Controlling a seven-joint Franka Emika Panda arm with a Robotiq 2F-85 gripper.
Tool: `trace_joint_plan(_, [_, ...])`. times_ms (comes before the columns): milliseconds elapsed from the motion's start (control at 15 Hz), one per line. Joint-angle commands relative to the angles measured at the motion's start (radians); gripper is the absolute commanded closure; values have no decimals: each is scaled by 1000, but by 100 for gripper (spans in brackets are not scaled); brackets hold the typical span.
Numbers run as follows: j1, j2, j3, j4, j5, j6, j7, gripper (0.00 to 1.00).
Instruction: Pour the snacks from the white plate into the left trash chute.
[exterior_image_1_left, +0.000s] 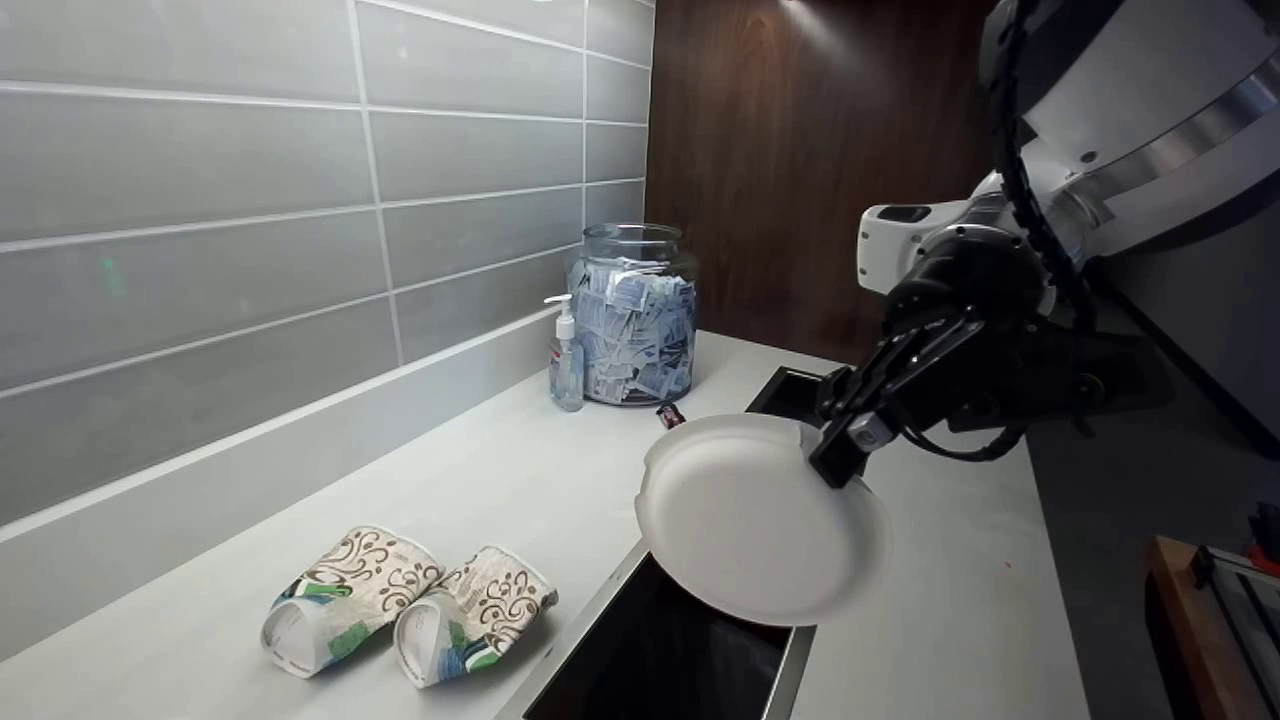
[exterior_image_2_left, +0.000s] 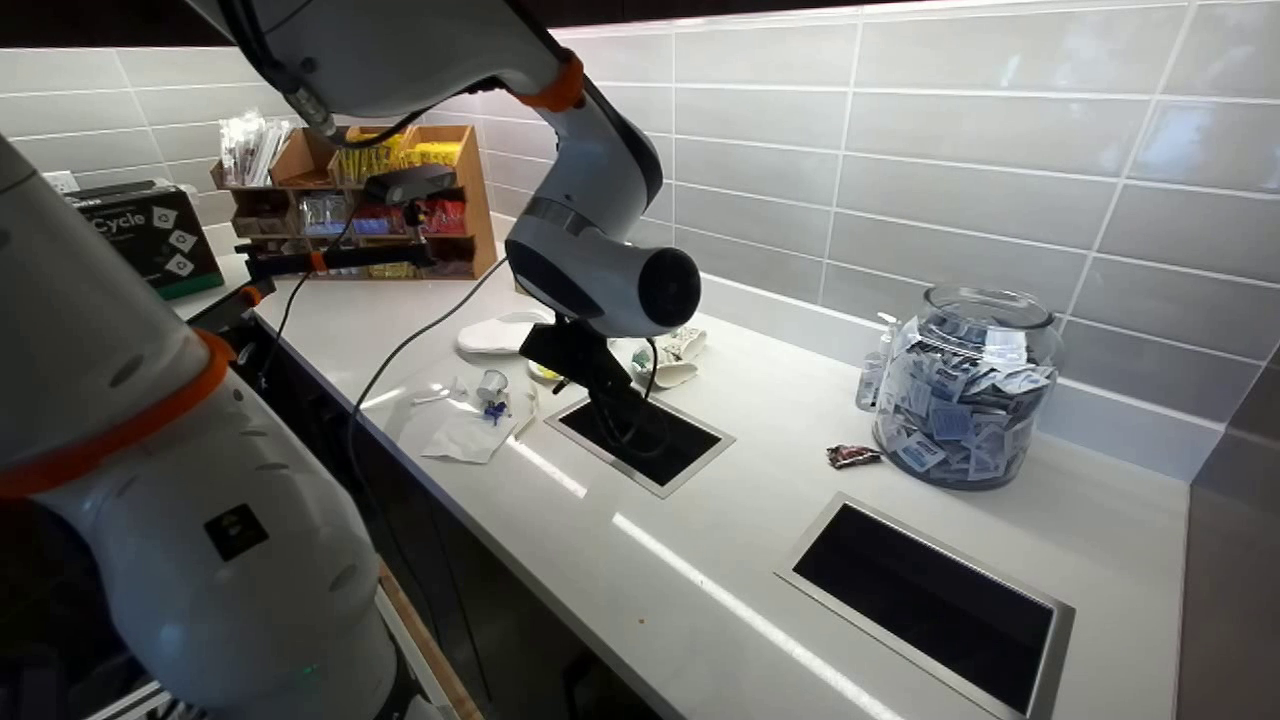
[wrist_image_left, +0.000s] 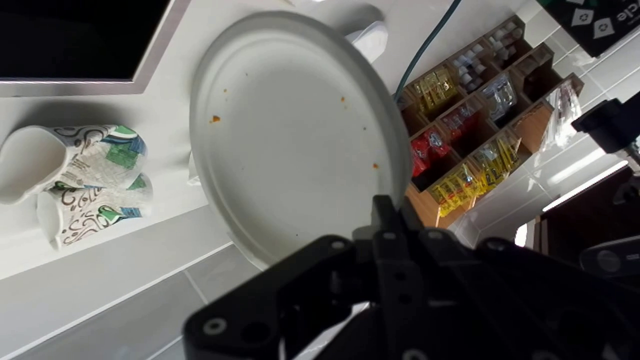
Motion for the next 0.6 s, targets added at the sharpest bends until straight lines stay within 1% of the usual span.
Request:
trace_joint_plan(0, [-16, -19, 5, -24, 22, -28, -22, 99])
trace_joint_plan(533, [-15, -11, 10, -16, 10, -22, -9, 99])
